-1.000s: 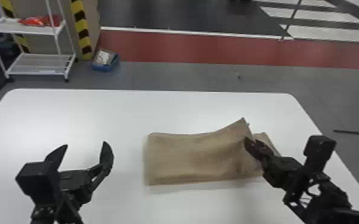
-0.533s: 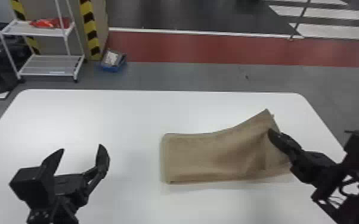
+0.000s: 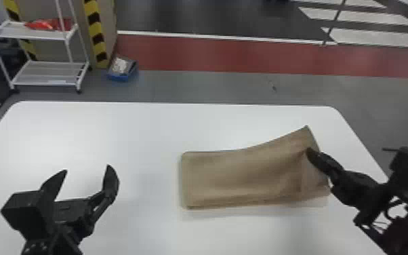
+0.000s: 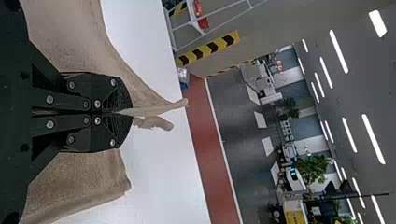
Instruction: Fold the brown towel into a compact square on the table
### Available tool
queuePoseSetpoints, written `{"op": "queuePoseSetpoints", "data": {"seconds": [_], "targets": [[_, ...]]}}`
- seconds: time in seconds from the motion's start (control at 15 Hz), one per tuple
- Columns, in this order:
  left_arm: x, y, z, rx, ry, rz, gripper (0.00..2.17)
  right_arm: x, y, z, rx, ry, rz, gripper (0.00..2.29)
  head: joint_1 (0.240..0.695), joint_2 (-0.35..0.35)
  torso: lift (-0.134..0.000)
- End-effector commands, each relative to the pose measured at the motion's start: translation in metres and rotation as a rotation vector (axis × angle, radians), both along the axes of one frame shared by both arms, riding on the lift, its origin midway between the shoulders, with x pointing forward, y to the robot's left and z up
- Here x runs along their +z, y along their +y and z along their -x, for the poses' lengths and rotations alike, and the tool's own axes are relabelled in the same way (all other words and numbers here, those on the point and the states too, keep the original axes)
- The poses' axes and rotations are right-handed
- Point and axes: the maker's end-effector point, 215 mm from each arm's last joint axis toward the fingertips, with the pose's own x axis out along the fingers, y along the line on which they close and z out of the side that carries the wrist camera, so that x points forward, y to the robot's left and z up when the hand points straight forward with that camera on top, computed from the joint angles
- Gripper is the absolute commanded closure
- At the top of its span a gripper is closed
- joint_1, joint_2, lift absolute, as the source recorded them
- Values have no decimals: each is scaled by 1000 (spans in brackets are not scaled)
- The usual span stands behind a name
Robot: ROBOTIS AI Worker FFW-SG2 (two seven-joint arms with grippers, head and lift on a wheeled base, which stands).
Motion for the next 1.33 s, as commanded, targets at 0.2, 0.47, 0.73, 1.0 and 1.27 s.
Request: {"op": "queuePoseSetpoints", "data": {"seconds": [0.2, 0.47, 0.73, 1.0, 1.27], "targets": [[-4, -9, -1, -16, 7, 13, 56, -33, -21, 7, -47, 114, -21, -2, 695, -186, -120], [-9, -8, 0, -17, 17, 9, 60, -37, -45, 8, -96, 155, -49, 70, 695, -206, -120], [-12, -10, 0, -19, 22, 9, 63, -76, -48, 7, -66, 281, -55, 97, 695, -223, -120], [-12, -12, -1, -23, 22, 10, 63, -97, -47, -11, -53, 314, -52, 134, 695, -225, -120], [-15, -17, -4, -36, 27, 10, 63, -98, -48, -14, -53, 327, -35, 265, 695, -230, -120]]}}
